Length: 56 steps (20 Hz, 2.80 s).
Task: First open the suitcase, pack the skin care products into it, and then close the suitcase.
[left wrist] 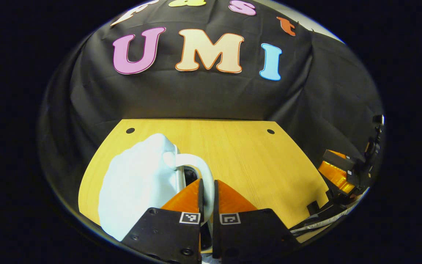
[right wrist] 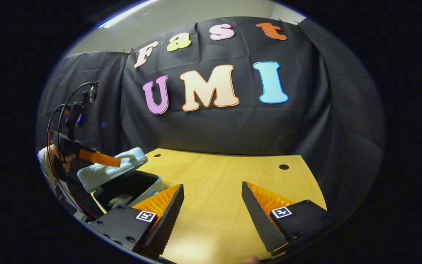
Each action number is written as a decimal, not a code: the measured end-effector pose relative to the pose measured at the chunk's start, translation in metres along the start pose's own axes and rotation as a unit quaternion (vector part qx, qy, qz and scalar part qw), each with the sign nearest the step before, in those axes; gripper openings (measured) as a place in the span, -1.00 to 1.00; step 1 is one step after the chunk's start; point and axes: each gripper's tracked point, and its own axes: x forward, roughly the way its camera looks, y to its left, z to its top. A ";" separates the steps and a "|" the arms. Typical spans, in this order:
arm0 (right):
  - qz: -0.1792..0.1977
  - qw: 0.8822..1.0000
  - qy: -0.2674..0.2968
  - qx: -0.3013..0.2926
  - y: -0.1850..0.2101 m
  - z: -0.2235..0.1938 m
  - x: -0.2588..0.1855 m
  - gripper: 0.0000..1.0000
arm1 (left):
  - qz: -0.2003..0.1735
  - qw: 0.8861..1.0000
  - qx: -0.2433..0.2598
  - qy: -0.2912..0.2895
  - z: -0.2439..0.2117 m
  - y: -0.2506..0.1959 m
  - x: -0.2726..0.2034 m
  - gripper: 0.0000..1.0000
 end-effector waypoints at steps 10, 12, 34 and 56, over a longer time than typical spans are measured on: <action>-0.014 0.995 -0.098 0.005 -0.035 0.089 -0.042 0.96 | 0.062 0.988 0.044 -0.134 0.051 -0.080 -0.022 0.39; -0.030 0.988 -0.148 0.005 -0.035 0.130 -0.055 0.95 | 0.139 0.960 0.037 -0.239 0.092 -0.072 -0.054 0.73; -0.119 0.959 -0.254 -0.036 0.020 0.210 -0.110 0.94 | 0.055 0.953 0.064 -0.289 0.138 -0.094 -0.088 0.91; -0.157 0.951 -0.259 -0.060 0.030 0.218 -0.123 0.97 | 0.049 0.946 0.050 -0.318 0.165 -0.074 -0.097 0.91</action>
